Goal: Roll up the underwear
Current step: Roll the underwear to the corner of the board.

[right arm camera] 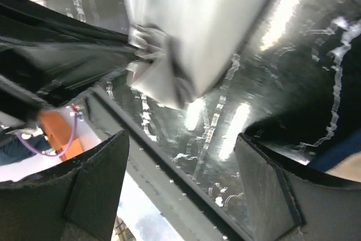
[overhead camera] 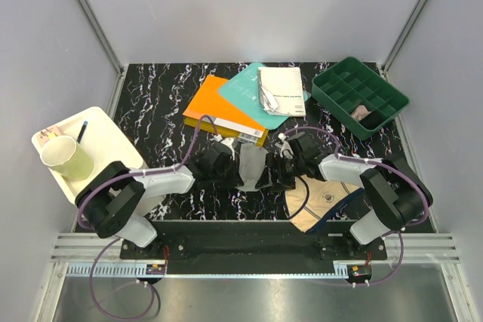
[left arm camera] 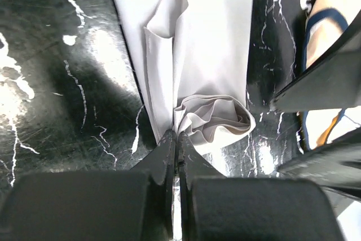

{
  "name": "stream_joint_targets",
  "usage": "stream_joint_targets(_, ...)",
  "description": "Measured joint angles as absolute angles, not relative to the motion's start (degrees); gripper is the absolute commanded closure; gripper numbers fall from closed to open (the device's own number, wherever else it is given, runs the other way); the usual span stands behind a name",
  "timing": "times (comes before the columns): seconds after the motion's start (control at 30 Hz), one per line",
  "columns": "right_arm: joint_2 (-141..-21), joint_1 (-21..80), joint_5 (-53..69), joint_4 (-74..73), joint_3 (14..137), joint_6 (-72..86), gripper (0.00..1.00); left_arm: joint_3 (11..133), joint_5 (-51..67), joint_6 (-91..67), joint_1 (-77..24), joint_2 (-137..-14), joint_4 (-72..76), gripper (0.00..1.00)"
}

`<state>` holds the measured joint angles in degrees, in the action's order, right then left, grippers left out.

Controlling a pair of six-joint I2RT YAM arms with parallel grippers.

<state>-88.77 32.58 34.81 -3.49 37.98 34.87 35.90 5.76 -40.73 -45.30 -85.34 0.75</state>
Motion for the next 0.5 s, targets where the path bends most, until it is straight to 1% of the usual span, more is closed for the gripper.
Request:
stream_joint_targets(0.23, -89.45, 32.64, 34.57, 4.69, 35.31, 35.88, 0.21, 35.31, 8.03, -44.14, -42.87, -85.34, 1.04, 1.00)
stream_joint_targets(0.5, -91.79, 33.17, 33.41, 10.79, 35.20, 35.90, 0.29, 35.29, 9.96, -45.06, -42.78, -85.65, 1.17, 1.00)
